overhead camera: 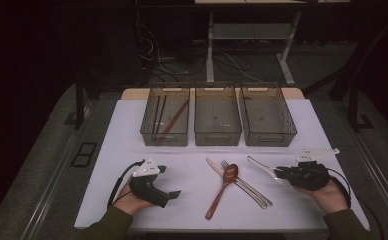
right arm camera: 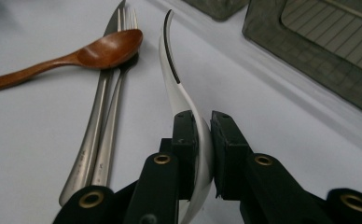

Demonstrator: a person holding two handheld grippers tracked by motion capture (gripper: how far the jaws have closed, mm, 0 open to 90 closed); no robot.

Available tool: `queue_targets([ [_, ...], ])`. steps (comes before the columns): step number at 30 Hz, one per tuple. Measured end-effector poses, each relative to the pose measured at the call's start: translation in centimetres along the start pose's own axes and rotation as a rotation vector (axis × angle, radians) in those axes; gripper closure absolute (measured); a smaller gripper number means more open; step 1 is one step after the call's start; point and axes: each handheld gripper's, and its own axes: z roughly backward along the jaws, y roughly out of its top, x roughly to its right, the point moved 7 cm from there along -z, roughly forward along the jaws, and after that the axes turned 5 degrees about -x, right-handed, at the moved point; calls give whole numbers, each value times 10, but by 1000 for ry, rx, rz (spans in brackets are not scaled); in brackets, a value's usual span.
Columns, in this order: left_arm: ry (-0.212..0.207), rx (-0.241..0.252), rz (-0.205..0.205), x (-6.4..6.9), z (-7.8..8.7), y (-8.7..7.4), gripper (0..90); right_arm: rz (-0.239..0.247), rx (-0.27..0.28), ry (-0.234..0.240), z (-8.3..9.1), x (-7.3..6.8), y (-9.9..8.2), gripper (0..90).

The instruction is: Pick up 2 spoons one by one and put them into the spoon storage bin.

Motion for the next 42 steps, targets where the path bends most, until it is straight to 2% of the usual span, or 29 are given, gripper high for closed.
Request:
queue_targets([
  [17,-2,4,0,0,2,0,0,35,54,-3,-4,-2,41,797],
  [42,-9,8,0,1,1,1,0,60,101,-32,-19,7,100,797],
])
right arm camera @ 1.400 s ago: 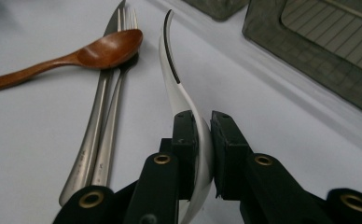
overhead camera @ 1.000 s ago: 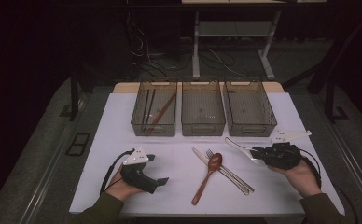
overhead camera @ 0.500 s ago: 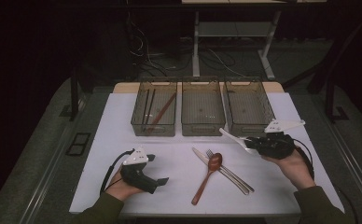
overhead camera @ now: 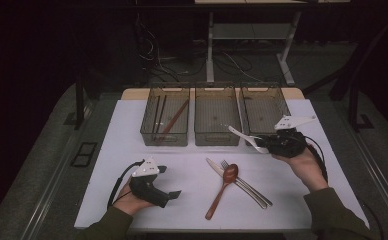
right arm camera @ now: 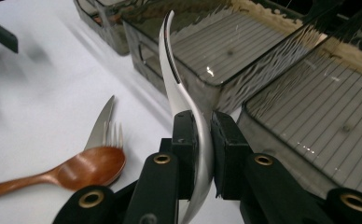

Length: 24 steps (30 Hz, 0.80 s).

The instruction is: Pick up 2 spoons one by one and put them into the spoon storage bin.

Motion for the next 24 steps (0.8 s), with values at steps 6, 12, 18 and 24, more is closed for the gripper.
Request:
queue_targets([
  [6,1,0,0,0,0,0,0,6,22,-12,-4,5,16,797],
  [12,4,-3,-6,0,0,0,0,20,30,-20,-12,6,34,797],
  [18,3,-3,-6,0,0,0,0,38,41,-17,-21,9,51,797],
  [24,6,1,-4,0,1,0,0,17,42,-7,-36,15,66,797],
])
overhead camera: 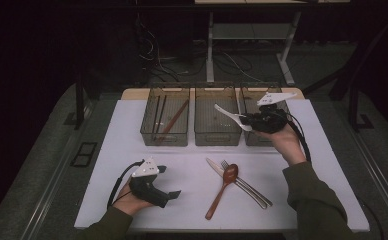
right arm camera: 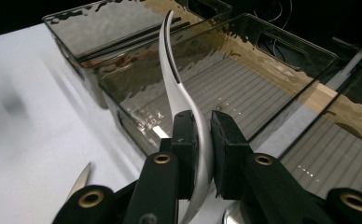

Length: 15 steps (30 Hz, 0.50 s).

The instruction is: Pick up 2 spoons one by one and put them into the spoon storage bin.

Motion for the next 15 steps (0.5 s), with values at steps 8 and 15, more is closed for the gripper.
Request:
queue_targets([
  [8,0,-2,-4,1,0,0,0,-10,-54,17,-27,6,11,797],
  [15,2,-1,-5,1,0,0,0,-12,-117,21,-52,7,11,797],
])
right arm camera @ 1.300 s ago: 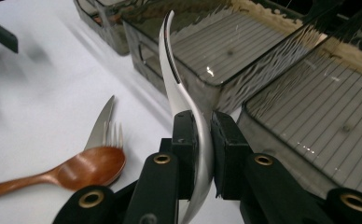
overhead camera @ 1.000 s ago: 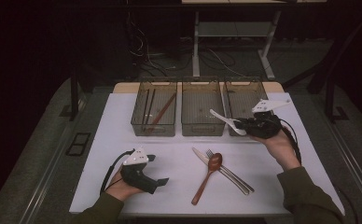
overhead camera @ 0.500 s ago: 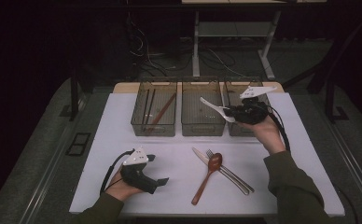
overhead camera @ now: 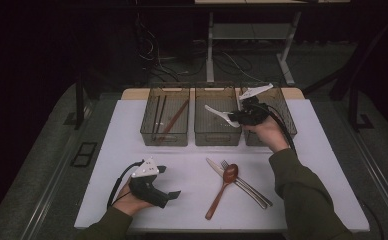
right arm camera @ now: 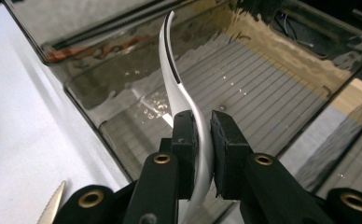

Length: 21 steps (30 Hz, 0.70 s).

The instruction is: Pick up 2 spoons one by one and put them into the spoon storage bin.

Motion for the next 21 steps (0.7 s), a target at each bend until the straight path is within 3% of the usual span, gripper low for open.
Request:
queue_targets([
  [8,0,0,1,0,0,0,0,8,-65,-12,-21,1,-2,796],
  [15,1,1,4,0,1,-1,0,19,-116,-10,-29,0,-7,787],
  [21,1,0,5,0,1,-1,0,15,-124,18,-31,-4,-9,661],
])
